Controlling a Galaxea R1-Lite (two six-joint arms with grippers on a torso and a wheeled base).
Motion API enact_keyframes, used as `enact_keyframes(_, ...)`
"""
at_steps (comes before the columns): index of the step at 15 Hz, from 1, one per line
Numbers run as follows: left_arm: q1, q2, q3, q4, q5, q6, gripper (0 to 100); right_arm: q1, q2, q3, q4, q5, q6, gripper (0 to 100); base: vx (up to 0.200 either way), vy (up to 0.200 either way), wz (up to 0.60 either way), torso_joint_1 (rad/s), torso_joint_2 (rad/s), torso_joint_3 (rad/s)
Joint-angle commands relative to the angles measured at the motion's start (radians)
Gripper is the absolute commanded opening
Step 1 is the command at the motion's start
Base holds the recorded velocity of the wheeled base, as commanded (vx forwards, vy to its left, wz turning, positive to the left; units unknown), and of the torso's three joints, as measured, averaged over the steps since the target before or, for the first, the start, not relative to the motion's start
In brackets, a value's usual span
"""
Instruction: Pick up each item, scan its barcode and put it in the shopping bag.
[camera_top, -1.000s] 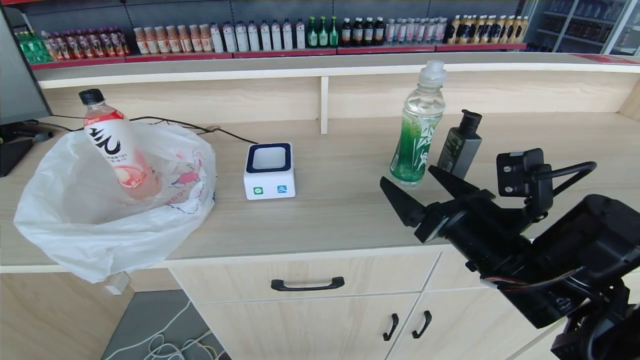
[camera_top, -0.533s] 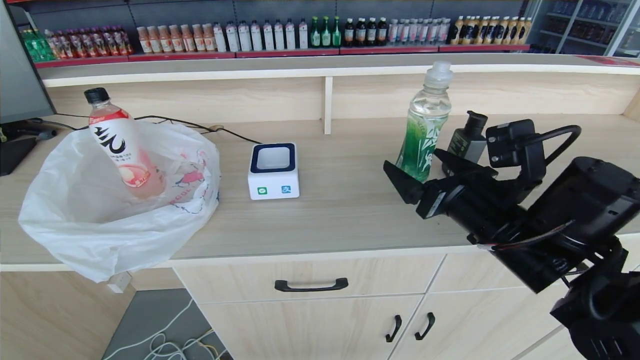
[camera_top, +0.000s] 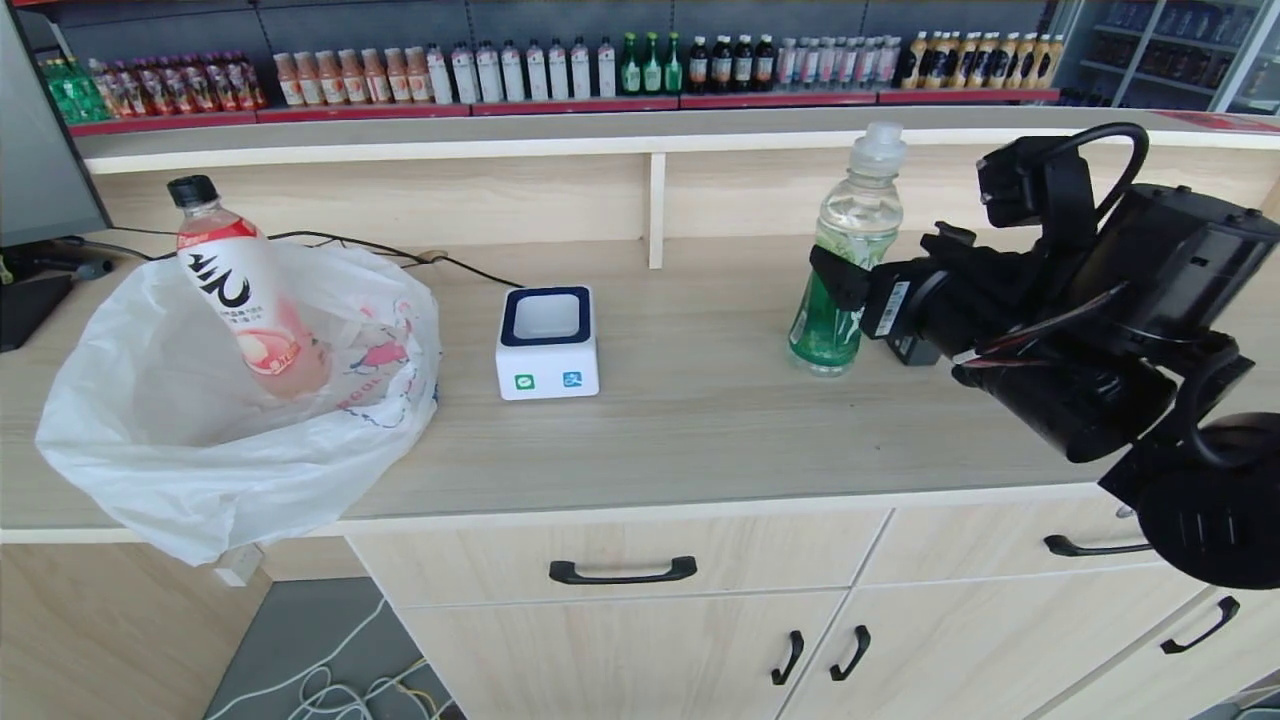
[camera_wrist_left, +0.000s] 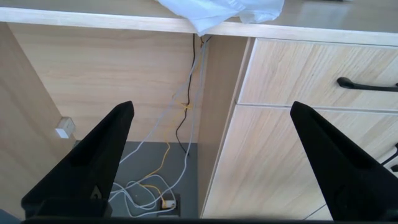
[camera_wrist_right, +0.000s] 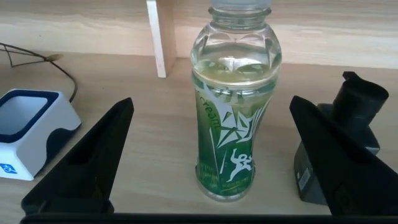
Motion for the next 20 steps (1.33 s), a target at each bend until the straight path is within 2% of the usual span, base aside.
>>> enact_keyframes(1, 0.0, 0.0, 0.0, 0.0, -0.001, 0.0, 100, -0.001, 0.024, -0.014, -0.002, -0.007, 0.012, 100, 0.0, 0.0, 0.0, 0.0, 0.0, 0.0)
enact_keyframes(10, 0.0, 0.0, 0.0, 0.0, -0.001, 0.0, 100, -0.038, 0.122, -0.089, -0.005, -0.004, 0.022, 100, 0.0, 0.0, 0.0, 0.0, 0.0, 0.0)
enact_keyframes(14, 0.0, 0.0, 0.0, 0.0, -0.001, 0.0, 100, -0.036, 0.181, -0.165, -0.005, 0.001, 0.022, 100, 0.0, 0.0, 0.0, 0.0, 0.0, 0.0)
enact_keyframes(20, 0.0, 0.0, 0.0, 0.0, -0.001, 0.0, 100, -0.036, 0.223, -0.195, 0.0, -0.006, 0.019, 100, 0.0, 0.0, 0.0, 0.0, 0.0, 0.0)
